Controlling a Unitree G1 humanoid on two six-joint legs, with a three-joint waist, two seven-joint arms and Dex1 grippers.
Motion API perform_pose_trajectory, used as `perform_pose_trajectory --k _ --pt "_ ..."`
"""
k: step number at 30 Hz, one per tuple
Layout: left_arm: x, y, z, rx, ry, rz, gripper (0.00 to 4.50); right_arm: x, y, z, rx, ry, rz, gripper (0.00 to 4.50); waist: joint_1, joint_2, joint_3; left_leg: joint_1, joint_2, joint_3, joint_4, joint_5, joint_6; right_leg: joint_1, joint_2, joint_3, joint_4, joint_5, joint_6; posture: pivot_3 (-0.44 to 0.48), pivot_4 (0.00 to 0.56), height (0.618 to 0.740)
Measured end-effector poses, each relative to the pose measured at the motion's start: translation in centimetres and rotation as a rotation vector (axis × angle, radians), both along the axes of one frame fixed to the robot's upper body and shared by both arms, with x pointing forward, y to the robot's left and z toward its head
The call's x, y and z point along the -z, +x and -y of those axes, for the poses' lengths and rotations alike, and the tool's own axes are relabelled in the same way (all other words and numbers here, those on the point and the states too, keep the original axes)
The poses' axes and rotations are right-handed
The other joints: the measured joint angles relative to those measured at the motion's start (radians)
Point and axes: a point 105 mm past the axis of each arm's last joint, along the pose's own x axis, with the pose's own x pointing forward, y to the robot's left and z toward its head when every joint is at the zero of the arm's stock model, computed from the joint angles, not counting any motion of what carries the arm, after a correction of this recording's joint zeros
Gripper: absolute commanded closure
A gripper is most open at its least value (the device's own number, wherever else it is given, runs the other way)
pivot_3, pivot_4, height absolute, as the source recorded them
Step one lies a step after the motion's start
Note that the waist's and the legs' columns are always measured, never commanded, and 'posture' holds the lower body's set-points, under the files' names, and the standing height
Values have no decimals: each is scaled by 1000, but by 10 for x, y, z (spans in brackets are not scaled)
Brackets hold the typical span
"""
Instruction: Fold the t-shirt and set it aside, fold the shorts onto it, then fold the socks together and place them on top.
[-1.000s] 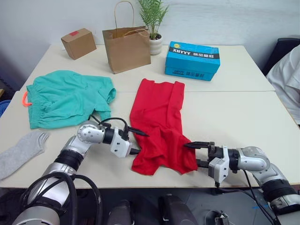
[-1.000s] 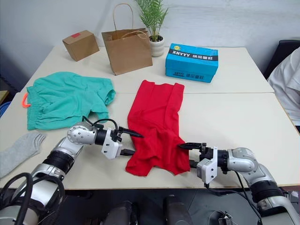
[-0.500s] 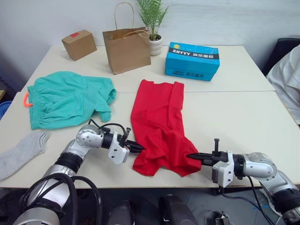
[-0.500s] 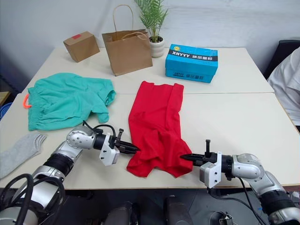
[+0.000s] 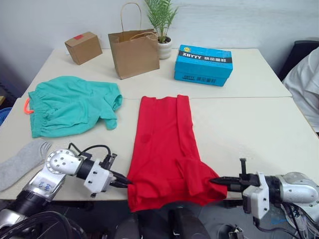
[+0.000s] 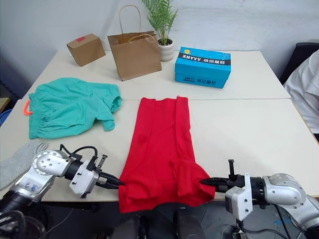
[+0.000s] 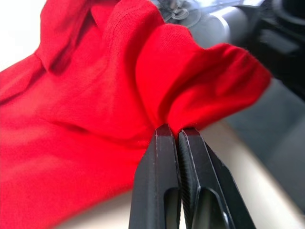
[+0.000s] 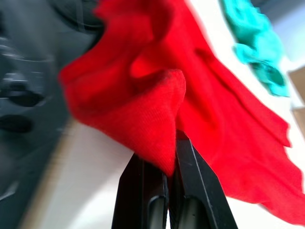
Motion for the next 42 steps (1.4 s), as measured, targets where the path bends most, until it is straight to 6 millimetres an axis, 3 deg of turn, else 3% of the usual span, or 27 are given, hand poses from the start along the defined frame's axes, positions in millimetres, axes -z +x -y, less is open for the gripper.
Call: perform_pose_trajectory --k 7,12,17,20,23,26,30,36,42 --pt "-1 -20 3 -45 -17 -153 4488 -2 -19 -1 -24 -8 -176 4500 -1 -1 1 -1 0 -1 0 0 0 -1 0 0 0 0 0 0 150 740" --pt "-25 -23 5 -122 -43 -349 4488 -20 -23 -6 7 19 -444 4500 -1 -1 2 -1 0 -2 0 0 0 0 0 -1 0 0 0 0 150 740" --pt "-58 7 15 -275 -158 -529 4488 -52 11 -7 112 47 -561 4500 1 -3 5 -2 0 -3 1 0 0 -1 0 -2 0 0 0 0 150 740" --pt "-77 47 20 -416 -291 -636 4488 -84 48 -18 160 217 -583 4500 2 -4 5 -8 0 -6 4 0 0 -5 1 -5 0 0 0 0 150 740" --pt "-88 85 28 -543 -404 -745 4488 -96 89 -21 235 341 -590 4500 2 -4 6 -13 -1 -6 7 3 -6 -8 2 -5 0 1 2 0 150 740" --pt "-97 106 33 -605 -474 -794 4488 -91 115 -17 318 368 -614 4500 2 -4 6 -17 0 -5 7 3 -6 -12 2 -4 0 0 3 0 150 740" --pt "-111 151 32 -759 -614 -816 4488 -91 161 -19 426 434 -611 4500 -2 -4 6 -29 0 -3 13 4 -7 -26 2 -3 7 0 3 0 150 740" --pt "-79 183 15 -997 -657 -851 4488 -70 210 -19 572 444 -576 4500 -10 -3 7 -30 0 0 18 4 -7 -29 3 0 14 0 3 0 150 740" --pt "-81 199 1 -1097 -765 -842 4488 -77 225 -29 547 442 -517 4500 -9 -3 7 -30 0 0 19 4 -7 -29 2 0 17 0 3 0 150 740"
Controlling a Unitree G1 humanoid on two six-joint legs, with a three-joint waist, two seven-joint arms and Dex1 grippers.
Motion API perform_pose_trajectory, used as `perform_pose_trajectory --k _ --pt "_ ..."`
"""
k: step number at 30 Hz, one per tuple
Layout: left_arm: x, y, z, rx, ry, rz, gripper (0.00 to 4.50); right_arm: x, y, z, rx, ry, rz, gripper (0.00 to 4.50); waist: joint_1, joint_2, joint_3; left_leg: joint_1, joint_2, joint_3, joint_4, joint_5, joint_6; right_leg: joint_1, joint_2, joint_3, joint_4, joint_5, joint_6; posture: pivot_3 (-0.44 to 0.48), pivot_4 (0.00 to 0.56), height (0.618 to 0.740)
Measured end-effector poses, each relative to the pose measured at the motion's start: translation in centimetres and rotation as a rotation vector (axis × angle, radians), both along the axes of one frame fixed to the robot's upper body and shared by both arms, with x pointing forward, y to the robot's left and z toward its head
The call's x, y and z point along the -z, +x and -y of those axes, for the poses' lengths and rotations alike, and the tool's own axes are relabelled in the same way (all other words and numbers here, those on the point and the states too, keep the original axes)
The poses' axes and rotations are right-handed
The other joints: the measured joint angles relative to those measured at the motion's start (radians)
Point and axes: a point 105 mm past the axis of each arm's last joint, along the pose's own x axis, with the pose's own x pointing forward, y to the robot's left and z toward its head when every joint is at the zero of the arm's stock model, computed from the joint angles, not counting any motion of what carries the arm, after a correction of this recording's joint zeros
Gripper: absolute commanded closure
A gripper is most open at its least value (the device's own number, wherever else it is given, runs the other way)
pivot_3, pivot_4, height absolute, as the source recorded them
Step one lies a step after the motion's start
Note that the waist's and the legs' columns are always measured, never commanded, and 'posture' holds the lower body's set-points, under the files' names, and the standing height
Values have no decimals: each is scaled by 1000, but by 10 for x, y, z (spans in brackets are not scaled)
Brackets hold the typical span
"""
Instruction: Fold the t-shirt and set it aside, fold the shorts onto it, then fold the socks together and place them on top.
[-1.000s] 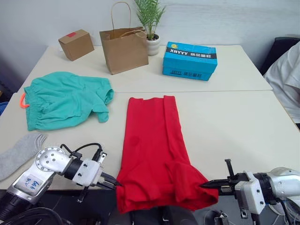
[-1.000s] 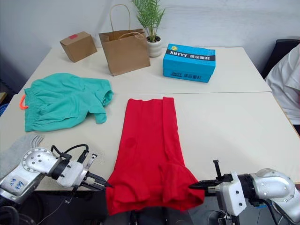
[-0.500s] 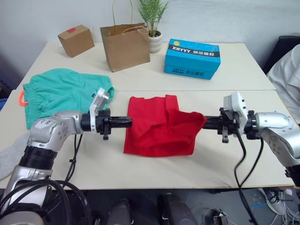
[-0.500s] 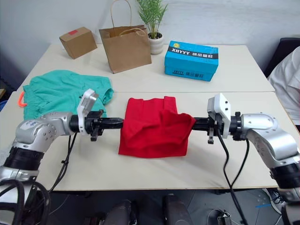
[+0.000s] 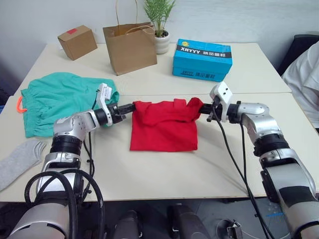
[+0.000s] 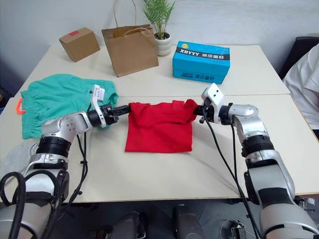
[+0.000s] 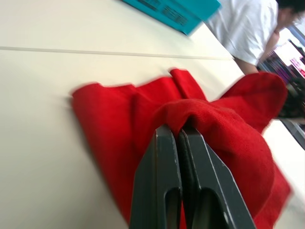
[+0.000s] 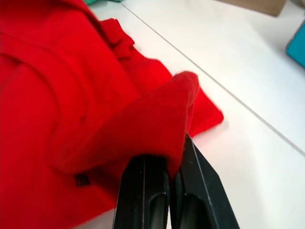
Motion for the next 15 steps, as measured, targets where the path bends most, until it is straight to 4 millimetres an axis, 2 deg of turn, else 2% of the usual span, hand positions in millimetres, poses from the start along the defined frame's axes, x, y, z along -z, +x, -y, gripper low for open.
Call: perform_pose_trajectory --k 5,7,11,15 --pt "-8 1 -7 -33 -49 19 4488 -25 6 -7 -25 46 61 4500 -3 0 0 0 0 0 0 0 -1 0 0 0 1 0 0 0 150 740" --pt "-8 3 -7 -54 -54 16 4488 -29 9 -11 -22 41 74 4500 -3 0 0 0 0 0 0 0 -1 0 0 0 1 0 0 0 150 740" --pt "-3 8 -10 -112 -37 1 4488 -13 15 -18 18 27 43 4500 -4 0 0 0 0 0 0 0 -1 0 0 0 1 0 0 0 150 740" --pt "4 12 -9 -149 3 -1 4488 3 27 -12 156 -7 5 4500 -5 0 0 0 0 0 0 0 -1 0 -1 0 1 0 0 0 150 740"
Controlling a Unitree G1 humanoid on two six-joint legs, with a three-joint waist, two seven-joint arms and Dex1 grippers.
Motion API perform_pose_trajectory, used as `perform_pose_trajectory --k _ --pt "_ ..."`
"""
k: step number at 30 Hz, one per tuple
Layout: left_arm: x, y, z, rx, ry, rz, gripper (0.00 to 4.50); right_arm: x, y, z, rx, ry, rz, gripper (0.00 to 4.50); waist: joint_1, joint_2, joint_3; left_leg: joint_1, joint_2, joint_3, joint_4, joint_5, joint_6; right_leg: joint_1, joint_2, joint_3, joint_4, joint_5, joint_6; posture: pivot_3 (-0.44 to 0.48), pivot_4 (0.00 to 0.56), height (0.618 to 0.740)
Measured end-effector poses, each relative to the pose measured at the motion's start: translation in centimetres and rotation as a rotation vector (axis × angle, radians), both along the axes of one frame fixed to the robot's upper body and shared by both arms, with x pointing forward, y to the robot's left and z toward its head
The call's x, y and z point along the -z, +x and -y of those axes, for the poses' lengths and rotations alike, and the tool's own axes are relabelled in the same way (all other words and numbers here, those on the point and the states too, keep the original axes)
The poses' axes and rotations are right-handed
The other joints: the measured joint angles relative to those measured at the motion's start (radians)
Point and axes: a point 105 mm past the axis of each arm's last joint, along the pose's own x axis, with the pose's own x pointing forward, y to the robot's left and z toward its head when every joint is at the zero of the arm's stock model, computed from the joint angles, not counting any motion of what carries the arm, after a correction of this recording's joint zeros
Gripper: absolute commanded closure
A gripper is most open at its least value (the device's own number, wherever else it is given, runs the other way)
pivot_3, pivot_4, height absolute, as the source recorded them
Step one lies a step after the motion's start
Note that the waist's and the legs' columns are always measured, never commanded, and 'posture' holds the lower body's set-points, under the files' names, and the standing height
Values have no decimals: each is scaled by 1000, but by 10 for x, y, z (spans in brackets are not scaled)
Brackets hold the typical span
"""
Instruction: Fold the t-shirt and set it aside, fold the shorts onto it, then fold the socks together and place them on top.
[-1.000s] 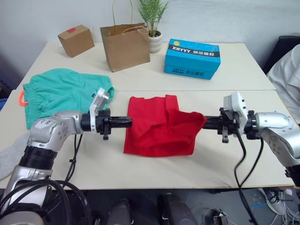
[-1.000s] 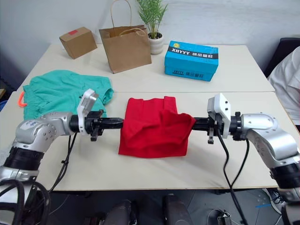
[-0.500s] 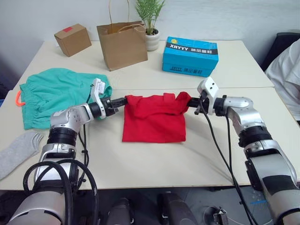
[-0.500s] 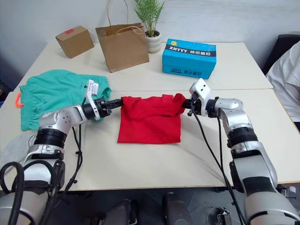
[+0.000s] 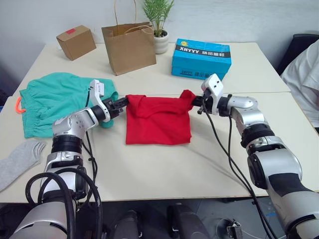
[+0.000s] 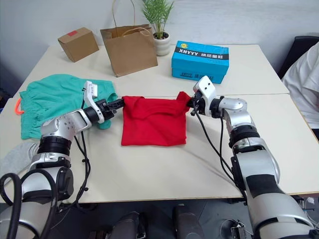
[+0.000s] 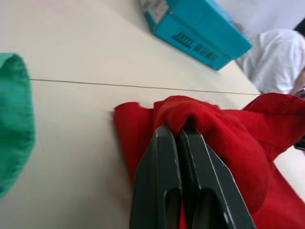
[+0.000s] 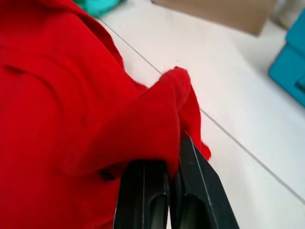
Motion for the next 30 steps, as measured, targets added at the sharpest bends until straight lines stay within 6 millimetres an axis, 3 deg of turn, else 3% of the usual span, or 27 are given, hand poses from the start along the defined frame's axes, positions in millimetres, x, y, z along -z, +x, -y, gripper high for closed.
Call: perform_pose_trajectory --k 4,5,8,14,17,21,24,27,30 --pt "5 3 3 -5 30 -8 4488 -2 7 5 81 7 -8 4500 -5 0 0 0 0 0 0 0 0 0 0 0 0 0 0 0 150 740" --pt "7 5 2 -23 44 -18 4002 -1 7 3 78 19 -28 4022 -9 0 0 0 0 0 0 0 0 0 0 0 0 0 0 0 150 740" --pt "12 11 -5 -92 66 -26 3207 4 7 1 83 58 -80 3172 -17 0 0 0 0 0 -1 0 0 0 0 0 0 0 0 0 150 740" --pt "3 19 -16 -206 71 28 1246 0 16 14 221 88 -56 1055 -19 0 0 0 0 0 -1 0 -1 -1 0 0 0 0 0 0 150 740" --pt "-9 21 -18 -228 96 98 373 -2 19 20 283 191 -130 1043 -19 0 0 0 0 1 -1 0 -1 -1 0 0 0 0 0 0 150 740" --pt "-32 16 -14 -199 119 259 373 -3 18 25 323 333 -242 1043 -19 0 0 0 0 1 -2 0 -1 -1 0 0 0 0 0 0 150 740" --pt "-35 2 -6 -113 170 380 373 -6 16 36 328 392 -276 1043 -18 0 0 0 0 2 -2 0 -1 -1 0 1 0 0 0 0 150 740" --pt "-30 -18 0 5 258 479 205 -27 9 43 219 348 -178 1043 -19 1 1 0 0 3 -3 0 -2 -1 1 2 -1 0 0 0 150 740" --pt "-27 -46 5 173 401 592 17 -43 -10 46 33 228 -36 1043 -18 1 0 0 2 3 -3 -1 -3 -1 4 2 -1 0 0 0 150 740"
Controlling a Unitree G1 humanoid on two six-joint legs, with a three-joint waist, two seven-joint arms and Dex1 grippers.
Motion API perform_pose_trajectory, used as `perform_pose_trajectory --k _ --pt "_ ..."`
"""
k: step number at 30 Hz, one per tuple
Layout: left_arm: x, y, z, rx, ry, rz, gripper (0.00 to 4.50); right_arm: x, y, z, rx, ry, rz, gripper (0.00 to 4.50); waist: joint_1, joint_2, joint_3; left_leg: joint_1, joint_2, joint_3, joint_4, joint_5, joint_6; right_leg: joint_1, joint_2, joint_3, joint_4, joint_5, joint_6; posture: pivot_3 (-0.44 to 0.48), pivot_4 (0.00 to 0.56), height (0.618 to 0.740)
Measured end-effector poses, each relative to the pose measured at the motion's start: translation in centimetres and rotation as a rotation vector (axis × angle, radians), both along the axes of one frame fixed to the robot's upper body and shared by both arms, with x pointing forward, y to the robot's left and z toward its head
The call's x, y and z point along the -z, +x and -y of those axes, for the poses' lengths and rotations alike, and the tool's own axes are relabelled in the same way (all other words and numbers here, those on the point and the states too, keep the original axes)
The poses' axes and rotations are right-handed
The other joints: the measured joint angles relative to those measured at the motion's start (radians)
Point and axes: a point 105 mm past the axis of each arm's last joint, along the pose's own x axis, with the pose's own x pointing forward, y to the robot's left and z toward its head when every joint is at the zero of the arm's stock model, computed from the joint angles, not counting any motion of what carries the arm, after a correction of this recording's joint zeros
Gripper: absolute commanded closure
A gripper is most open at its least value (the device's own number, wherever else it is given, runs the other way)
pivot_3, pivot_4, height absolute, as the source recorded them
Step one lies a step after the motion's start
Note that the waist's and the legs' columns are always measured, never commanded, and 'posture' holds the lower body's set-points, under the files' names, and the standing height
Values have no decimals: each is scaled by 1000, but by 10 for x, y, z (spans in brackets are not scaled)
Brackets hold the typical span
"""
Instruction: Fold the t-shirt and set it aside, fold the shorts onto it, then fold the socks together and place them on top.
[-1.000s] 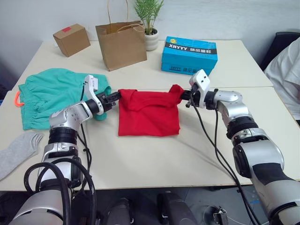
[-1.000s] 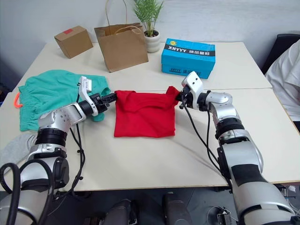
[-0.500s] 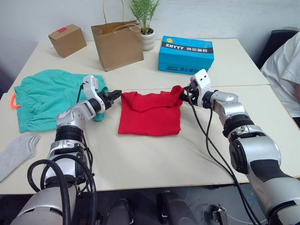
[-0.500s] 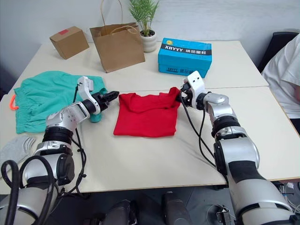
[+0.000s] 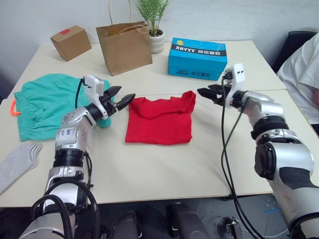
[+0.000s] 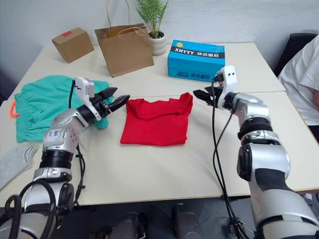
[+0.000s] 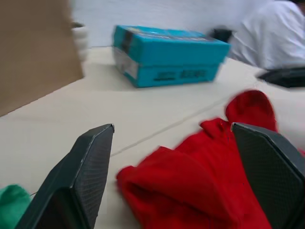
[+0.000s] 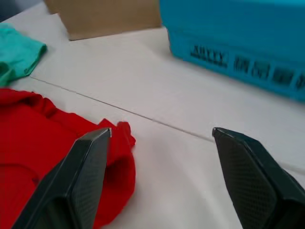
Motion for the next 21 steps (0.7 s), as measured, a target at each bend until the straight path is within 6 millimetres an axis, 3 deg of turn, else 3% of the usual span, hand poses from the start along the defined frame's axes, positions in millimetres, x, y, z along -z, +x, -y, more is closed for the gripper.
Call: perform_pose_trajectory --k 2,4,7,11,14,21 --pt "7 -22 1 107 157 49 0 6 -23 -2 -140 -181 154 660 1 0 0 1 2 0 0 -1 -2 0 3 1 -1 0 0 0 150 740" --pt "22 -41 -4 188 319 60 0 31 -55 -11 -326 -370 218 118 2 0 0 2 4 -1 -1 -2 -3 2 5 1 -3 0 0 0 150 740" --pt "47 -55 -5 272 461 37 0 65 -84 -30 -476 -398 194 13 1 0 0 3 4 0 1 -1 -2 4 5 2 -2 1 -1 0 150 740" --pt "69 -56 4 303 588 48 0 91 -103 -54 -561 -458 247 13 4 0 0 6 4 0 1 -1 0 6 4 2 -3 1 -2 0 150 740" --pt "83 -51 10 303 647 39 537 102 -99 -64 -519 -484 275 0 6 0 0 6 4 1 1 -1 1 6 4 3 -2 1 -2 0 150 740" --pt "81 -29 17 286 740 70 2773 111 -93 -71 -490 -544 327 2354 20 0 0 11 4 4 1 -1 1 8 4 5 -1 1 -2 0 150 740"
